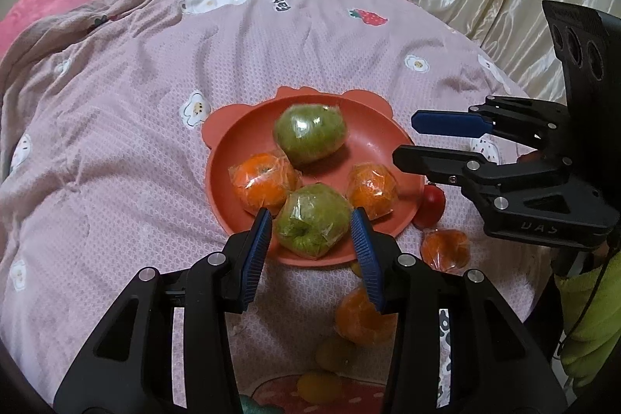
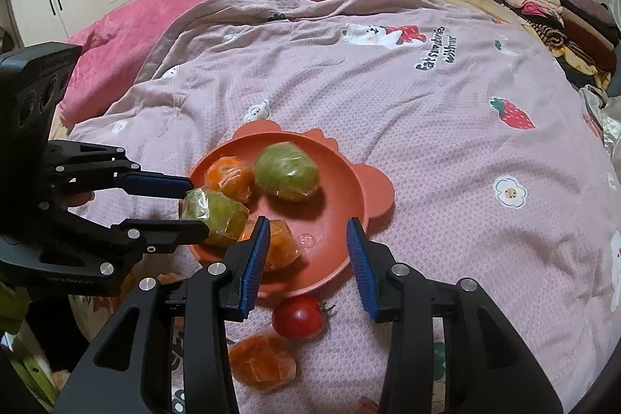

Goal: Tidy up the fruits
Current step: 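Open the left tool over the plate while the right tool releases its green fruit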

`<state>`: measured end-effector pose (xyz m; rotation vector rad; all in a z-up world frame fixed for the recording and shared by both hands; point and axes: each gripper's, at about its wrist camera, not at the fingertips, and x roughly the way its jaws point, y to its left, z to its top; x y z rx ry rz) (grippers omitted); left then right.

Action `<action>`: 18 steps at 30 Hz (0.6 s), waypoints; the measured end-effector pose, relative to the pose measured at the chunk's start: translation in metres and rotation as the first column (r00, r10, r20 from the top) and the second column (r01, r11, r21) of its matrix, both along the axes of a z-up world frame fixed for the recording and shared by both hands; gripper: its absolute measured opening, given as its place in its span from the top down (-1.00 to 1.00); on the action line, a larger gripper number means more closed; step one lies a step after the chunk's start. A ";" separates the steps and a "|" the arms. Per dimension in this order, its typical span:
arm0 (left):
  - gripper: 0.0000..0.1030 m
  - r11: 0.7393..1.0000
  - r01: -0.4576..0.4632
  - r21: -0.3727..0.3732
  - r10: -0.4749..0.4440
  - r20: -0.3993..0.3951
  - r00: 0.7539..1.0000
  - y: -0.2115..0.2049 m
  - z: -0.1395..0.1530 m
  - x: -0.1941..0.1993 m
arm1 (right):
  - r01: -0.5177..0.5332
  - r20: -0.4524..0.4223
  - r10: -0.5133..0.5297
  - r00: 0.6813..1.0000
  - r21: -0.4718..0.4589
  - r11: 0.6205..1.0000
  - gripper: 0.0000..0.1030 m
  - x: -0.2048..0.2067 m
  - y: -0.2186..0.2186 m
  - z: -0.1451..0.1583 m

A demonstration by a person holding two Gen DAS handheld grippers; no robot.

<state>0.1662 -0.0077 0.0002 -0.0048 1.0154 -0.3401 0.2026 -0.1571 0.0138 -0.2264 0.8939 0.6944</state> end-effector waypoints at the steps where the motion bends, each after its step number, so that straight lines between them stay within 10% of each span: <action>1: 0.32 1.000 -0.001 0.000 0.001 0.001 1.000 0.000 0.000 0.000 | 0.005 0.000 -0.005 1.000 0.002 1.000 0.22 0.000 -0.001 0.001; 18: 0.15 0.999 -0.031 -0.011 0.032 0.021 0.999 0.008 0.009 -0.004 | 0.040 0.005 -0.040 0.999 0.031 0.999 -0.10 -0.005 -0.013 0.008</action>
